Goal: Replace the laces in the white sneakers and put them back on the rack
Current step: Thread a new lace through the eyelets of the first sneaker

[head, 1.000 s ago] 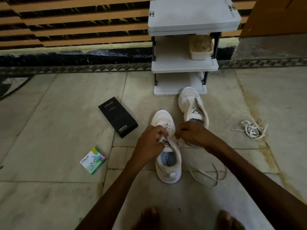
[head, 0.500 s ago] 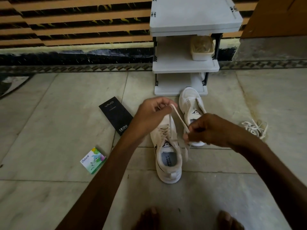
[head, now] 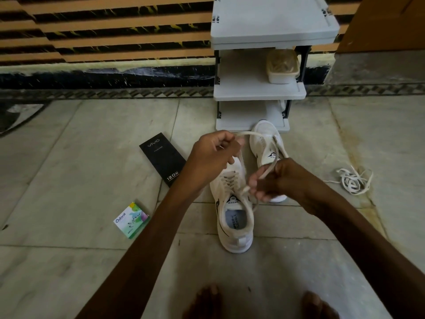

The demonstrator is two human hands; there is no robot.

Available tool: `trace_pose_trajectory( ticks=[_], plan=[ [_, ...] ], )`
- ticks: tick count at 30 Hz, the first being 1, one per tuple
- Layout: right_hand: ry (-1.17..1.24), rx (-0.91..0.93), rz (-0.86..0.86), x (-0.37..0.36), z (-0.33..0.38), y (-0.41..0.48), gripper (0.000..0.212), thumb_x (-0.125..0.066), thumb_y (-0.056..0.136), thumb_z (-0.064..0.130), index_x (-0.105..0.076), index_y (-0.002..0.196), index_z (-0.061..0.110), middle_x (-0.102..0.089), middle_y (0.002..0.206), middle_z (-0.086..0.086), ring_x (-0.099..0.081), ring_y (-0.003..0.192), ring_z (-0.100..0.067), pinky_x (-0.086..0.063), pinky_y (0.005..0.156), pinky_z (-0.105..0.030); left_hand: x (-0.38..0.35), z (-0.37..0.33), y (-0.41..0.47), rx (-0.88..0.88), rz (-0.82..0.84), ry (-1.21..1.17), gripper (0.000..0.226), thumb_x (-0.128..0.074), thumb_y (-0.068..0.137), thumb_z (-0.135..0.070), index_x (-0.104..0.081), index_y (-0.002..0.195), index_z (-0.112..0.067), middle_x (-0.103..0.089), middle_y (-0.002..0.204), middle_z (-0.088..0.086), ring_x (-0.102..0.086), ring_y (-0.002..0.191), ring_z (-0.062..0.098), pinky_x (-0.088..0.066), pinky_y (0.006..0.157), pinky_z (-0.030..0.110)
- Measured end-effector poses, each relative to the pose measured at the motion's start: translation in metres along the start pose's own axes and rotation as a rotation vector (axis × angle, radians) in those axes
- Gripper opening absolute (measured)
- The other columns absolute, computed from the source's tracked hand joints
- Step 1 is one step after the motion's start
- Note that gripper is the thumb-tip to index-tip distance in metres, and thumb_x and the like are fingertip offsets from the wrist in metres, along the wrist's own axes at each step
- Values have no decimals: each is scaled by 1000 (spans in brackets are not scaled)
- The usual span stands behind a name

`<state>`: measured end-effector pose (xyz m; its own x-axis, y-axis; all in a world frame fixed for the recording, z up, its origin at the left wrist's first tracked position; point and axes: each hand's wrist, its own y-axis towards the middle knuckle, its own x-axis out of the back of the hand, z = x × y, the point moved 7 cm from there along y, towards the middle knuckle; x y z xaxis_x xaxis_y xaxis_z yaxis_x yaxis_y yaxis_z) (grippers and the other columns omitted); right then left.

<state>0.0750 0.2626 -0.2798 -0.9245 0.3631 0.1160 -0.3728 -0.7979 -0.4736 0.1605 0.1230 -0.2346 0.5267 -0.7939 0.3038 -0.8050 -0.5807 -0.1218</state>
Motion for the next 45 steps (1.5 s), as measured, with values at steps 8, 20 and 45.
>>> trace_pose_trajectory(
  ticks=[8,20,45],
  plan=[
    [-77,23,-345,-11,-29,18,5,-77,79,9,-74,81,7,-73,73,-7,-70,66,-15,-57,59,-19,-13,62,-17,142,112,713,11,-72,82,-26,-66,91,-21,-69,88,-5,-64,80,10,-54,74,26],
    [-380,350,-563,-43,-33,19,9,-73,83,18,-66,82,12,-67,75,1,-63,67,-10,-55,65,-26,-10,115,-28,395,62,246,6,-72,82,-12,-74,88,-13,-74,86,5,-71,77,15,-58,84,33],
    [-811,490,-557,-63,-28,24,13,-69,86,20,-61,88,10,-63,80,-10,-48,66,-16,-41,59,-28,-6,133,-31,508,134,-156,9,-69,85,-5,-71,93,-6,-73,87,9,-72,75,15,-58,68,22]
  ],
)
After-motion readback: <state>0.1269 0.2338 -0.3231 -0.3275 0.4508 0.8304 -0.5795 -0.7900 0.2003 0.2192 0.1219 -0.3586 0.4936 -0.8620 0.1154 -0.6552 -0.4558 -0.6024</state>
